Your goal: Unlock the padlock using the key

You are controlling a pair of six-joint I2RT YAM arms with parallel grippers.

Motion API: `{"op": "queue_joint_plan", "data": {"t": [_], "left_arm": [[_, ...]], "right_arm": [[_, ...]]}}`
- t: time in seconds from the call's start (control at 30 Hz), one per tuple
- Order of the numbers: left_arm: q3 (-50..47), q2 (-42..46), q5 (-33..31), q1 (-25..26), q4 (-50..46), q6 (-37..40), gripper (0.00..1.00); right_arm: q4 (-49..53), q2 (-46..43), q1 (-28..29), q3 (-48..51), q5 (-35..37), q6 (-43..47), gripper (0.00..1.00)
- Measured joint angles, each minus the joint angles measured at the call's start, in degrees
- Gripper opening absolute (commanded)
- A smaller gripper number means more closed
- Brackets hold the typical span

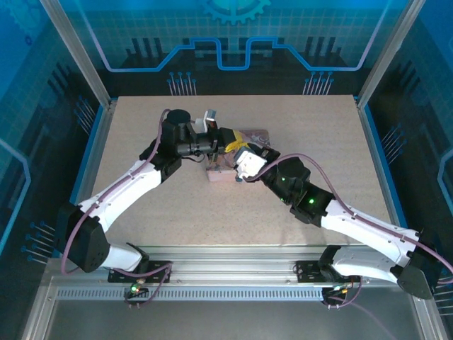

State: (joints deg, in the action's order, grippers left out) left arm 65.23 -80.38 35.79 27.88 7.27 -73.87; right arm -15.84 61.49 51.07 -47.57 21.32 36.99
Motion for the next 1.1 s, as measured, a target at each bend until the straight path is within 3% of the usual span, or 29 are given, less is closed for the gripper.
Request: {"op": "queue_joint_plan", "data": {"t": [0.1,0.47,0.53,0.6,0.67,0.9,1.1], "left_arm": [[0.2,0.0,0.0,-0.2,-0.3,1.2,0.0],[6.6,0.0,-6.8,-0.8,-13.7,16.8,0.0],[6.7,0.1,-8.6,-0.8,-15.7,19.8,0.0],[6.7,0.1,-10.3,-0.8,-17.6,22.2,0.0],[6.7,0.2,-11.9,-0.8,-19.0,24.6,0.0],[6.2,1.6,-15.1,-0.8,-20.7,30.0,0.0],[1.1,5.2,-17.2,-0.2,-17.0,30.8,0.0]], "right_arm": [[2.0,0.0,0.0,0.0,0.0,-1.4,0.39],[9.7,-0.8,-0.4,0.0,0.1,-13.5,0.52],[12.1,-0.8,-0.9,0.0,0.2,-17.7,0.57],[14.6,-0.8,-1.9,-0.3,0.1,-22.0,0.69],[18.4,-0.5,-3.9,-1.6,-1.3,-27.4,0.72],[26.1,1.7,-17.8,-7.2,-16.9,-47.1,0.66],[22.8,2.0,-26.0,-6.0,-33.5,-63.6,0.61]]}}
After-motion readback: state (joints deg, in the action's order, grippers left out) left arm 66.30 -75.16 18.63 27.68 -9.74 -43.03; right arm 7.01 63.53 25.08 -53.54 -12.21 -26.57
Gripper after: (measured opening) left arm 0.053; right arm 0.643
